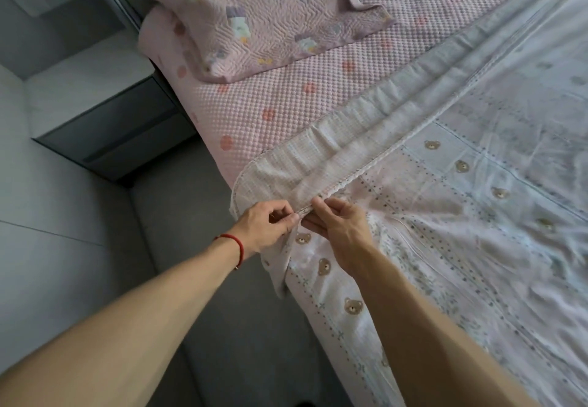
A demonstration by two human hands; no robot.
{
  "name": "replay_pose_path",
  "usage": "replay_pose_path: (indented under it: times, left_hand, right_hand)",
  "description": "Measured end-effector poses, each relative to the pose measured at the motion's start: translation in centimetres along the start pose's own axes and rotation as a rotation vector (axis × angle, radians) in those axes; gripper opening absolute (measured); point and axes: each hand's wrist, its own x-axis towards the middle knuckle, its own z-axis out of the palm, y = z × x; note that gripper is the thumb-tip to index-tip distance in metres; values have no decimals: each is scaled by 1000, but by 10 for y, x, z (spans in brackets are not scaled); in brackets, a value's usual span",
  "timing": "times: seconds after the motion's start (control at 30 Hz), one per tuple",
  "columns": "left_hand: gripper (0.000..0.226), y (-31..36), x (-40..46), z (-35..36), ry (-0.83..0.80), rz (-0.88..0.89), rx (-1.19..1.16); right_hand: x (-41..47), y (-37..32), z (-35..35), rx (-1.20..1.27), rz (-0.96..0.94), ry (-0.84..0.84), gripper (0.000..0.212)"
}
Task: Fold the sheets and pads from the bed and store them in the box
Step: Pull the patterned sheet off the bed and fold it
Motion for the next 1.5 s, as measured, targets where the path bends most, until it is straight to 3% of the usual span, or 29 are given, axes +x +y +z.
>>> replay_pose_path:
  times: [0.2, 0.27, 0.33, 0.43, 0.53, 0.67, 0.73, 0.87, 1.0, 1.13, 1.23, 1.27, 1.33, 1.4, 1.43, 1.47, 1.5]
  left_hand:
    - [27, 7, 8, -25, -175, -145, -296]
    - [30, 3, 14, -30, -154, -168, -336]
    - [30, -2, 21, -35, -24, -175, -240]
    - [32, -10, 32, -49, 167, -243, 93]
    - [30, -9, 49, -64, 164, -266, 299]
    - [20, -18, 66, -70, 30, -290, 194]
    - [9, -24, 68, -72, 0, -268, 264]
    - [7, -38, 81, -55, 160, -248, 408]
    - [27, -57, 86, -35, 296, -458, 114]
    - [34, -86, 59, -27, 144, -549, -154]
    - [37, -104, 43, -29, -8, -527, 44]
    - [34, -107, 42, -27, 73, -499, 134]
    - [29, -103, 49, -26, 398, -499, 216]
    - [33, -97, 58, -22, 640, -690, 168]
    - [38, -93, 53, -18, 686, -754, 158]
    - [40, -90, 49, -12, 694, -698, 213]
    - [35, -86, 41, -2, 681, -532, 275]
  right_hand:
    - [-4, 6, 6, -50, -32, 78, 26]
    - [-4, 9, 6, -81, -37, 105, 27]
    - [-4, 9, 6, -142, -26, 143, 27]
    - [-3, 15, 1, -244, 27, 178, 23]
    - [-1, 27, -6, -255, 50, 172, 28]
    - [8, 41, -14, -232, 70, 159, 34]
    - [11, 47, -17, -321, 61, 129, 32]
    - [11, 57, -26, -522, 31, 106, 20]
    - [16, 59, -23, -468, 29, 152, 17]
    - [17, 54, -22, -500, 53, 123, 16]
    - [17, 53, -21, -470, 36, 95, 22]
    - [17, 54, -21, -467, 17, 90, 25]
    - [18, 57, -21, -479, -11, 92, 29]
    - [19, 58, -20, -474, -16, 91, 31]
    - [18, 58, -19, -484, -17, 86, 32]
    - [18, 57, -18, -491, -23, 82, 32]
    - [18, 56, -19, -496, -25, 74, 32]
